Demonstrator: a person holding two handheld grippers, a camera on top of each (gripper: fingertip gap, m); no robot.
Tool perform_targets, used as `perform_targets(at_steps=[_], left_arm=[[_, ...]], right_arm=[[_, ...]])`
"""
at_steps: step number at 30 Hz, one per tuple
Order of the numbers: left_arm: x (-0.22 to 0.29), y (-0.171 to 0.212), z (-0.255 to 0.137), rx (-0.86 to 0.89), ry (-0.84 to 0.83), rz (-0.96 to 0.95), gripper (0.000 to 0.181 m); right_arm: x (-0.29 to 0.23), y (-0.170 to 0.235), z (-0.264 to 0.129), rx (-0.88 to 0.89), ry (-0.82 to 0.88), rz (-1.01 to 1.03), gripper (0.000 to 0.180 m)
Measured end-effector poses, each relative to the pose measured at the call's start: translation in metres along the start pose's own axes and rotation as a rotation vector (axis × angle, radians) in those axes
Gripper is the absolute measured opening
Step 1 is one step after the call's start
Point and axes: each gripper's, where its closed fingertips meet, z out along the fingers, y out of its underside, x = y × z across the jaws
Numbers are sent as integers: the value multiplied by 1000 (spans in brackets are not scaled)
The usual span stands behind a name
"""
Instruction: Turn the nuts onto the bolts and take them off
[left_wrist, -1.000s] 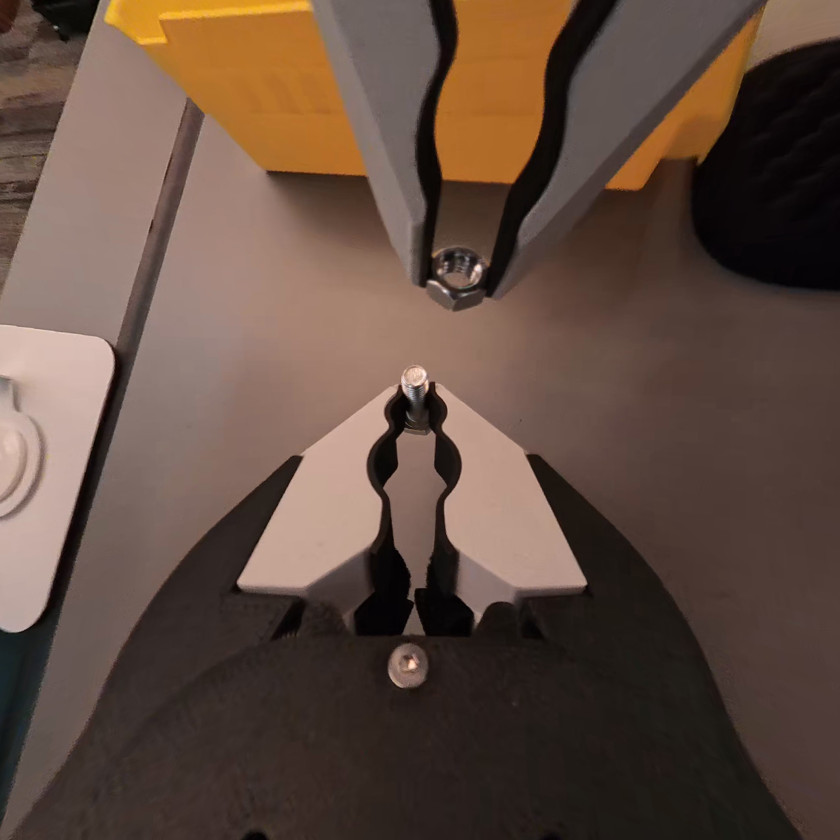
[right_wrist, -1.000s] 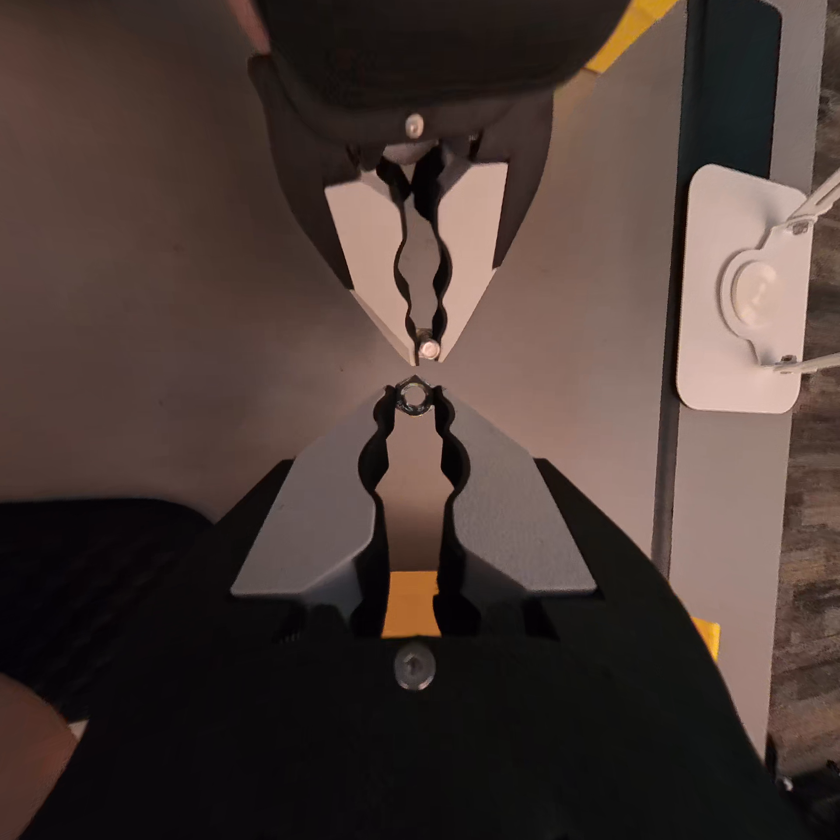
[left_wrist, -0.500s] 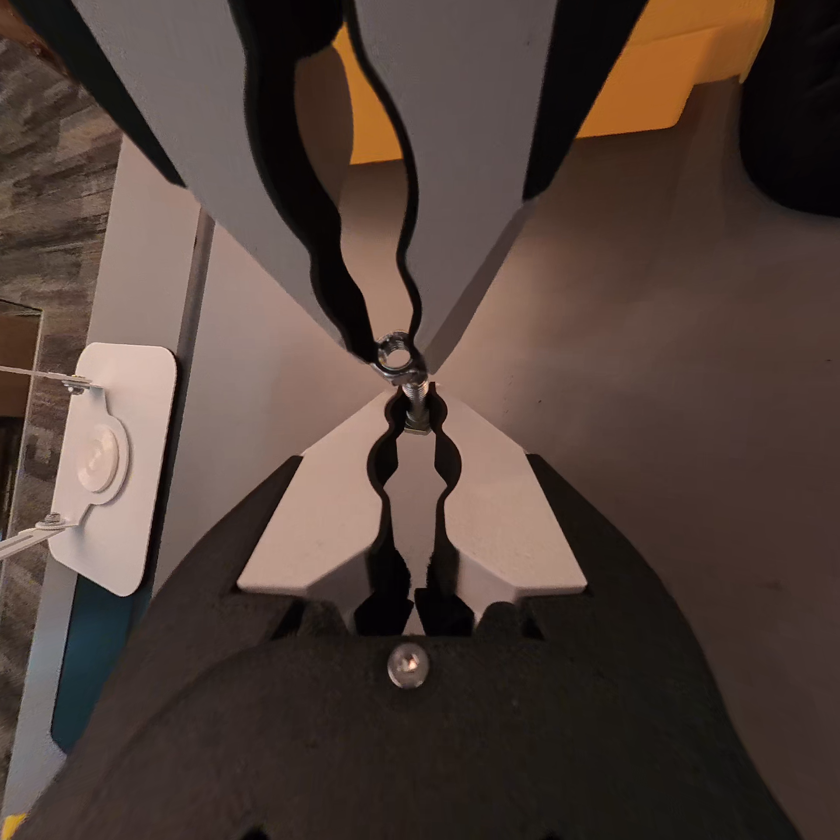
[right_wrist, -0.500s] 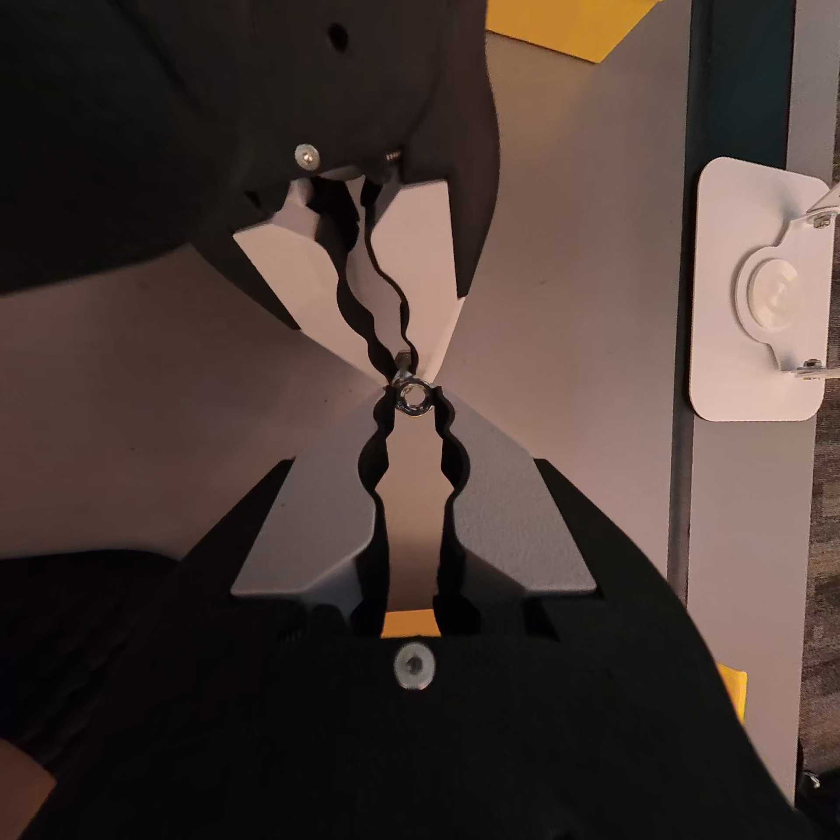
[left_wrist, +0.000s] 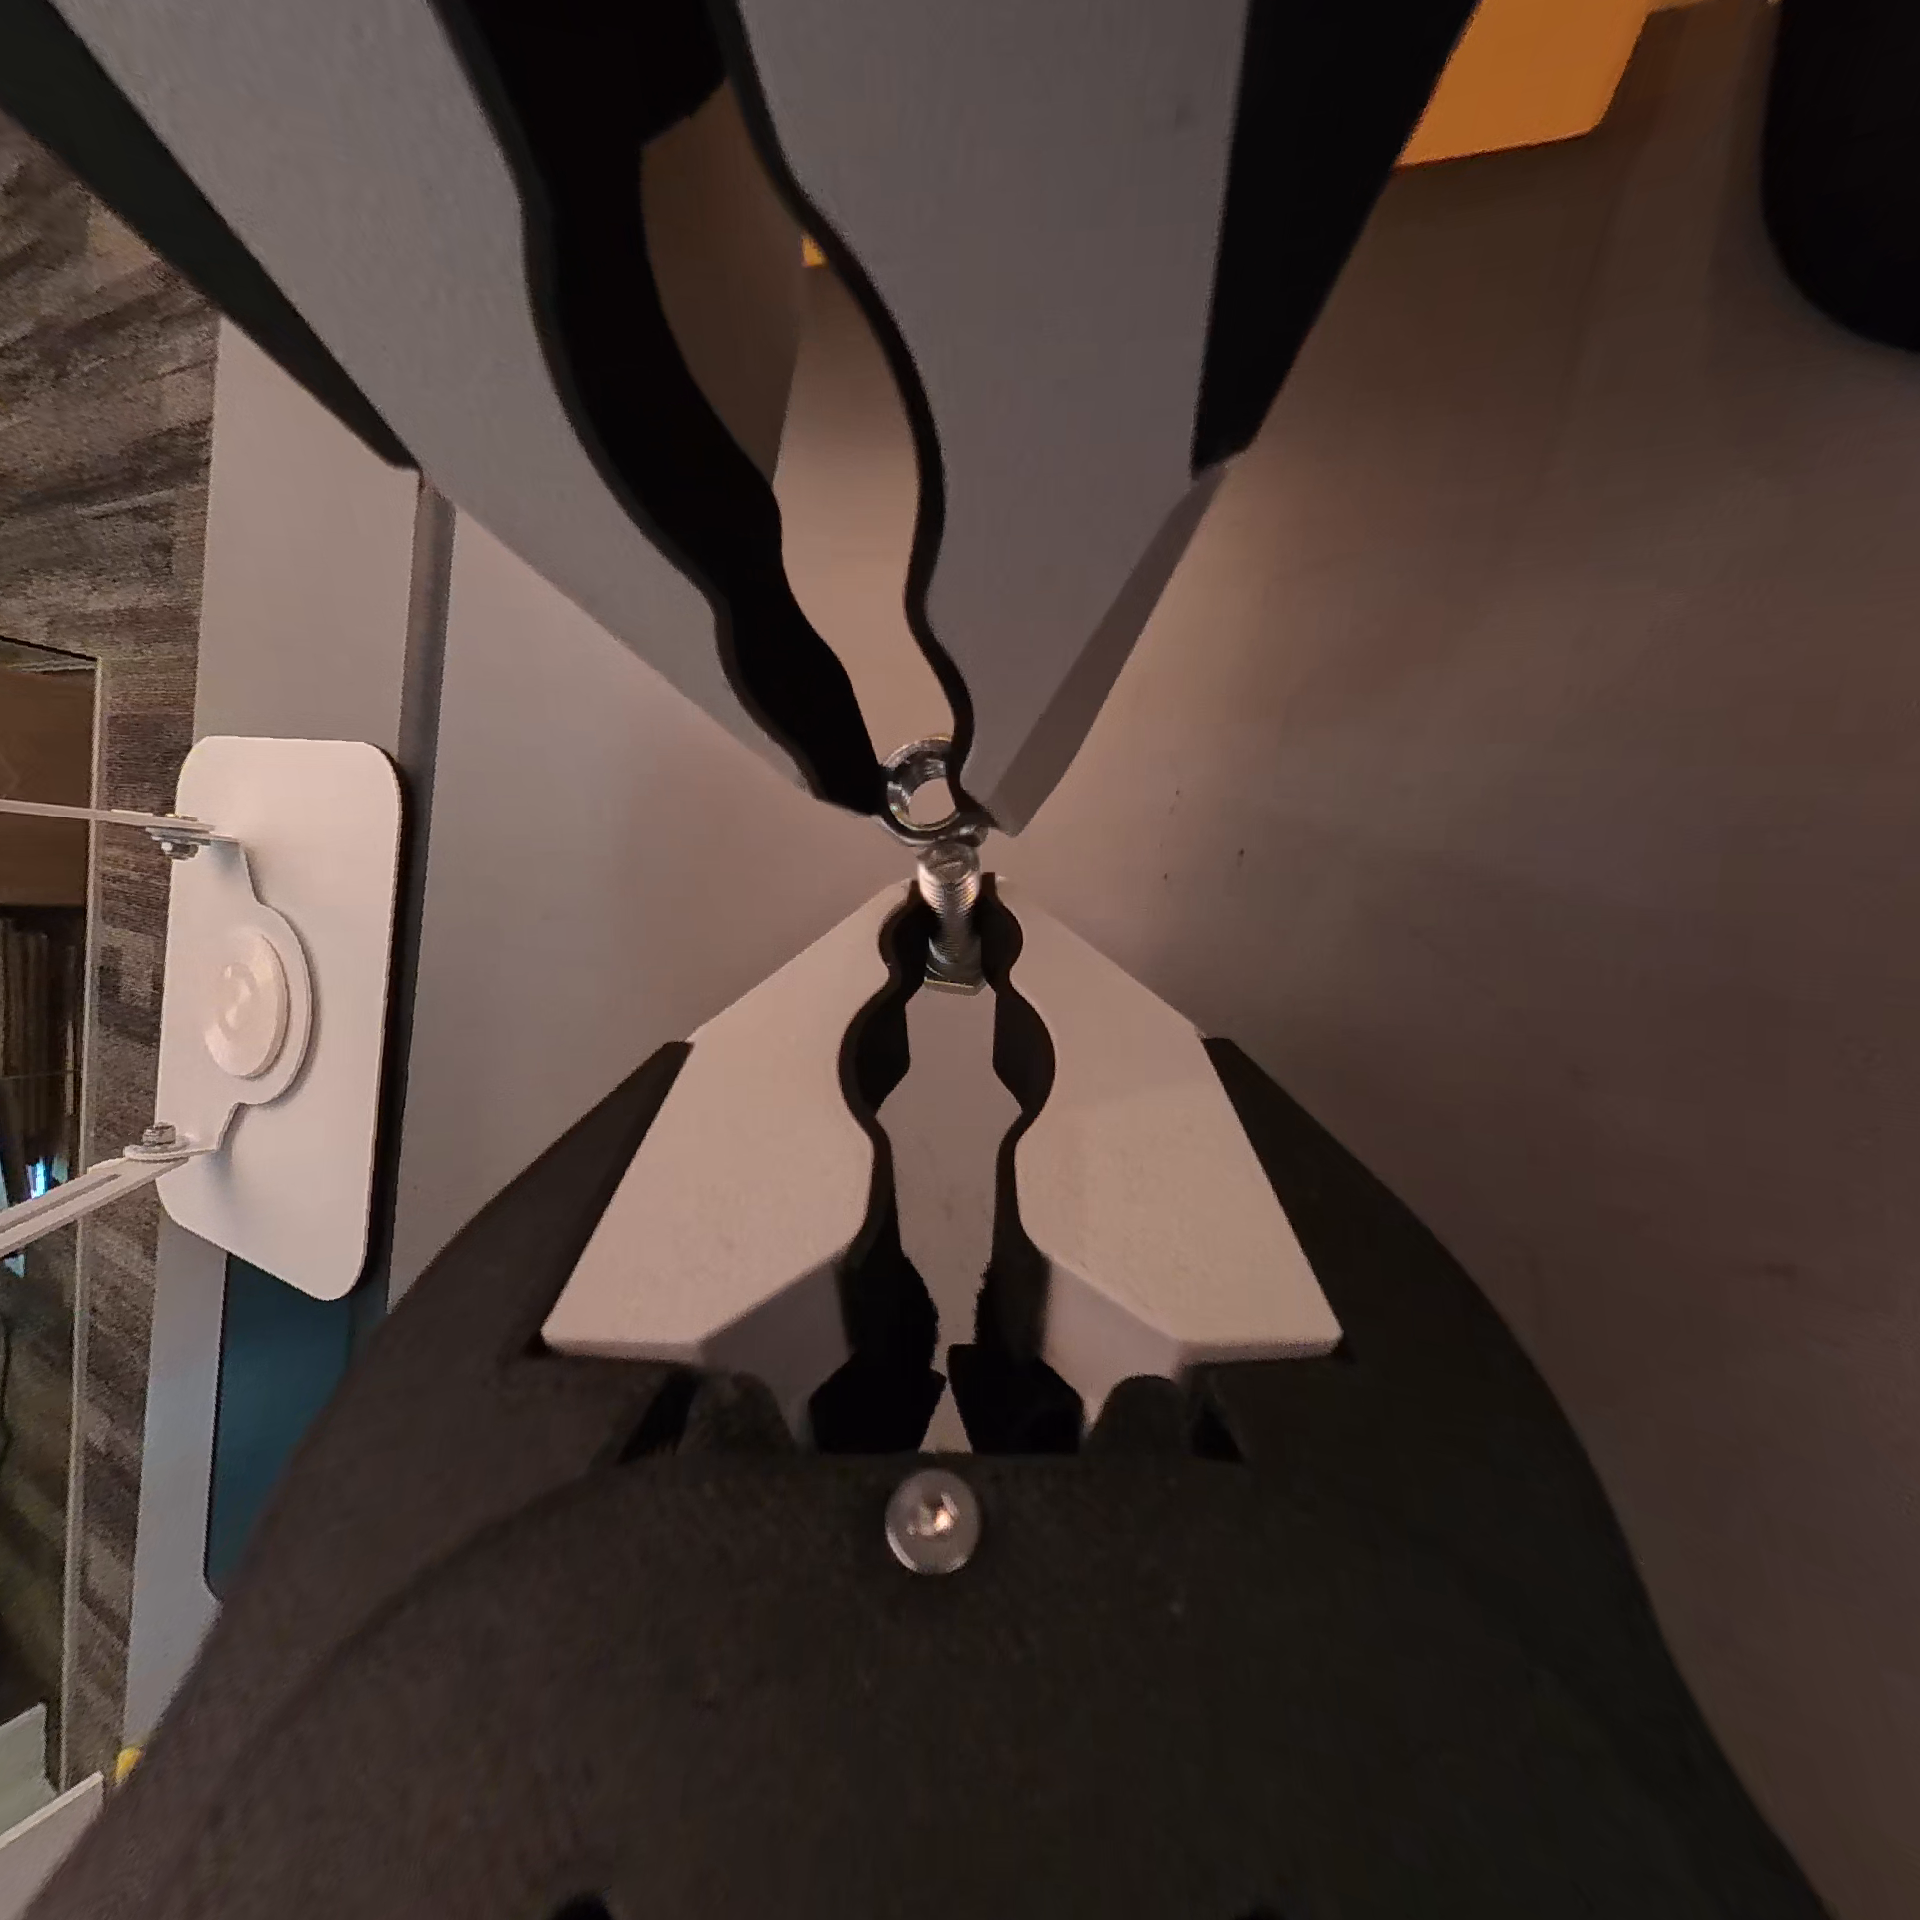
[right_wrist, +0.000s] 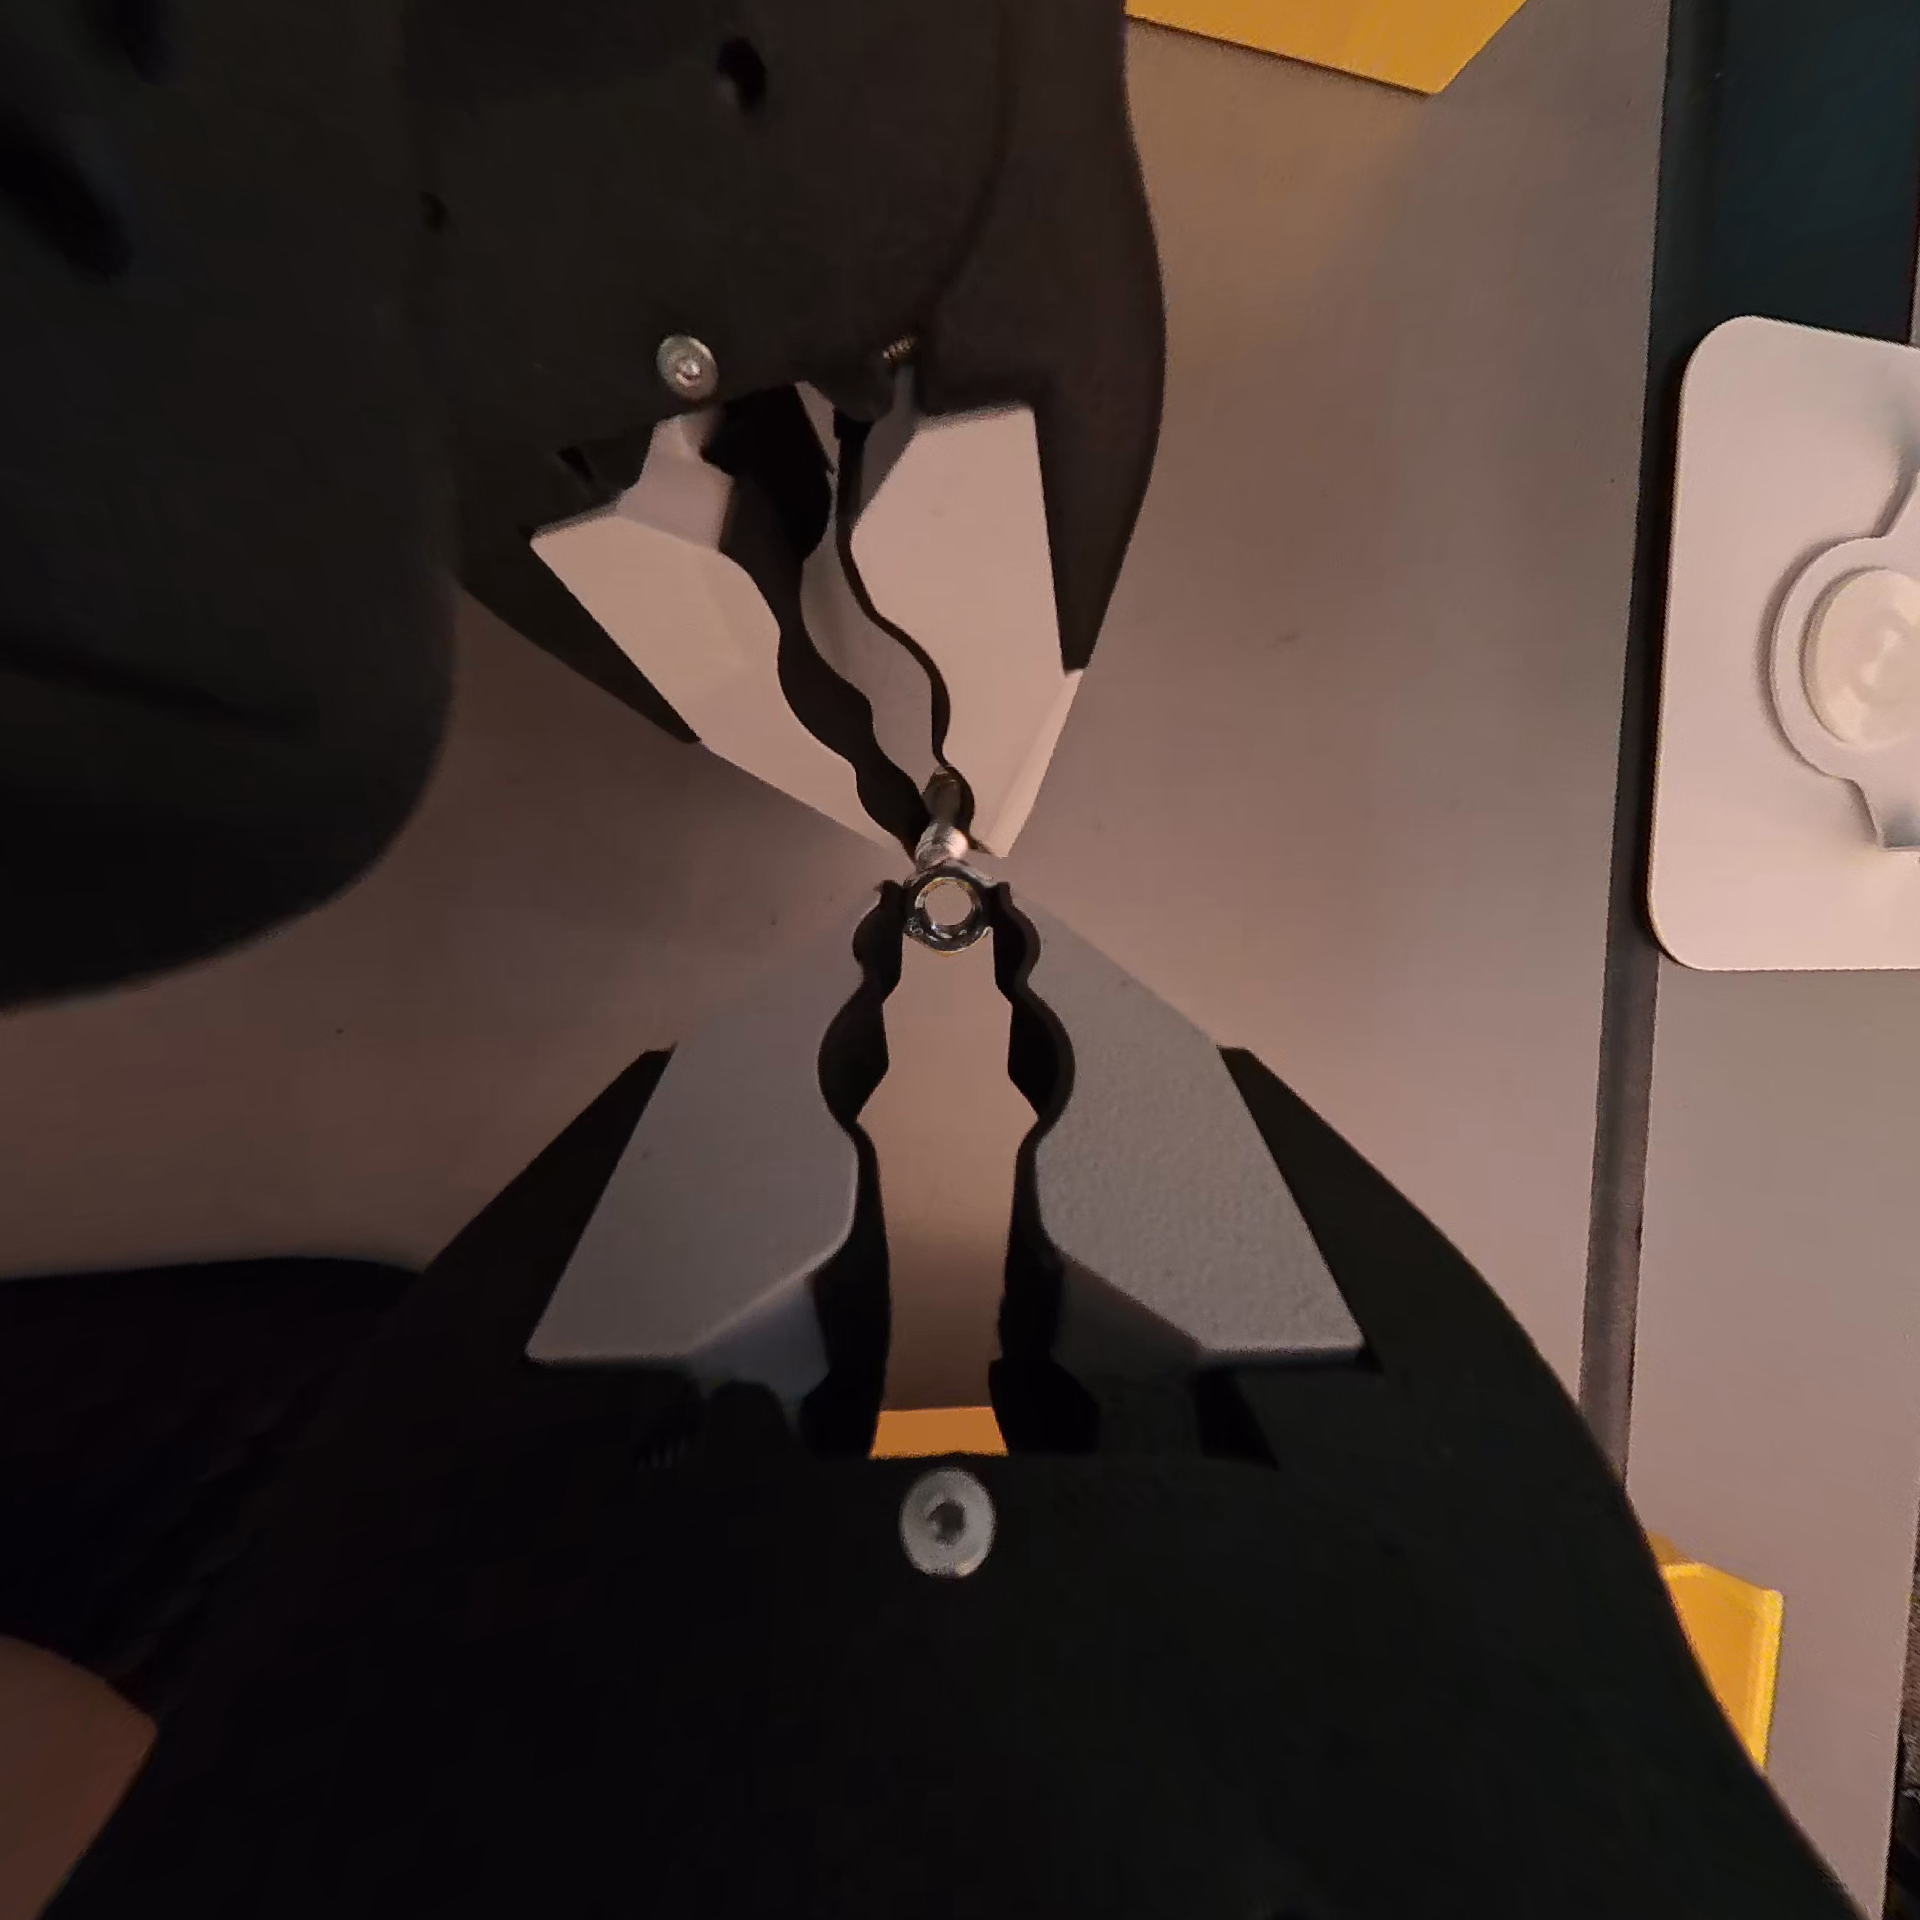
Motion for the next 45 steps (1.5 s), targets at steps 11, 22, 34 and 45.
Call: perform_targets(at_steps=[11,22,34,45], left_arm=[[5,3,0,-36,16,24,8],[18,1,-14,29,189,-71,8],[55,-12,-48,155,381,76,8],[9,-10,-55,119,168,-66,8]], right_arm=[[-7,-6,7,28,-51,-1,16],[-19,-18,1,144,-132,-23,16],[-59,-33,-19,198,-209,-239,16],[-17,-51,-28,228,-102,150,16]])
